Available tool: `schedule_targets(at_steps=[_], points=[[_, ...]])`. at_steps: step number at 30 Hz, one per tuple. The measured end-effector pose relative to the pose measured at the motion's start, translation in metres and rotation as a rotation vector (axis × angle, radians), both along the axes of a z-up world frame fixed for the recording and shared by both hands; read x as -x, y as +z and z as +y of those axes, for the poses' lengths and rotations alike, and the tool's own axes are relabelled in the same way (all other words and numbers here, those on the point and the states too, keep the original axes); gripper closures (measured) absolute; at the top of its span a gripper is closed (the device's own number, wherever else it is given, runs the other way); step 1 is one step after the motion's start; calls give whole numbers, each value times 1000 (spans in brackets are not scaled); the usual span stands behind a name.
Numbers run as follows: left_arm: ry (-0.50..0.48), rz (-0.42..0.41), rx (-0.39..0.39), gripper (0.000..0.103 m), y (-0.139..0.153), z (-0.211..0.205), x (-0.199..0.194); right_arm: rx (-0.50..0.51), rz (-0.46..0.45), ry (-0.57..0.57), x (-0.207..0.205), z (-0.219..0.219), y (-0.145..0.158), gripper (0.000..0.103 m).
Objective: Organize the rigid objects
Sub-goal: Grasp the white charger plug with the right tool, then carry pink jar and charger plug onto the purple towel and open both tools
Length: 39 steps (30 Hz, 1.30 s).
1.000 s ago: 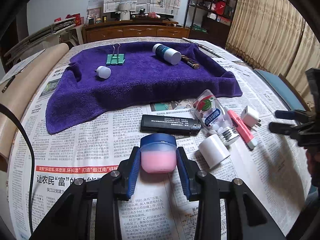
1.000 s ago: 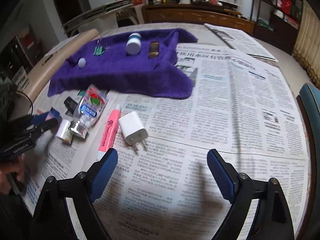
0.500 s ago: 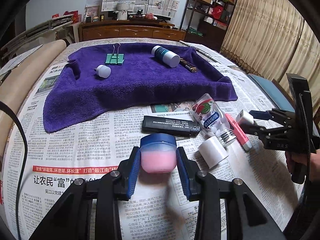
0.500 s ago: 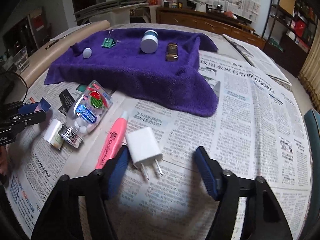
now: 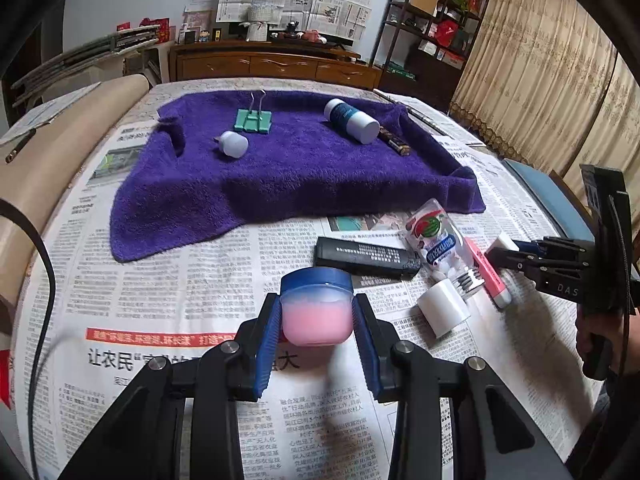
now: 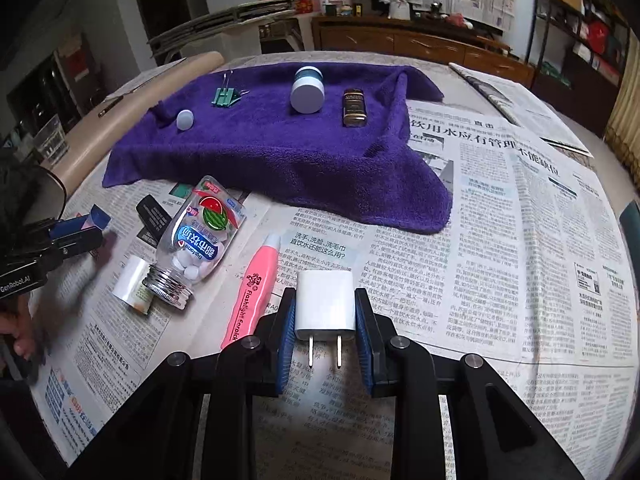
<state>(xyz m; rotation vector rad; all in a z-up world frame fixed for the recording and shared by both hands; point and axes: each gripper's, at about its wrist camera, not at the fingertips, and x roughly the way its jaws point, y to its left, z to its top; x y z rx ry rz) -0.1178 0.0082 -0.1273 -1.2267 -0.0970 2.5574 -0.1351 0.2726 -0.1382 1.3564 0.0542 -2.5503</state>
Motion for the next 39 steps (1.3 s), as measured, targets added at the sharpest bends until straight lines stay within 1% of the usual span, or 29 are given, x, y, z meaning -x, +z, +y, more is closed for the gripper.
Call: schedule_targets(at_steps=[6,12,15,19,22,28,34,39], points=[[11,16,10,69,14,-5,3,39,1,-20,-2,2,11,76],[31,35,9,69,33,-17,17,71,48,-25,5,-4,39,76],[37,32,-8,69,39,-24,33,89,70,-28,16,-7,52,76],[51,28,14,69,44,-32,60,123,87,-33,39,-10,66,76],[53,31,33,69,47,-36,78,109,86,-29,59,-16,70,76],[46,22,54,69,46,-38,108,76,37,-14,110,-27,61,76],[30,-8,83,69,33,-35,132,50,-31,-17,138,-29,38,76],[15,-46,105,69,17,-35,143,34,-69,-22,151,-26,20,76]])
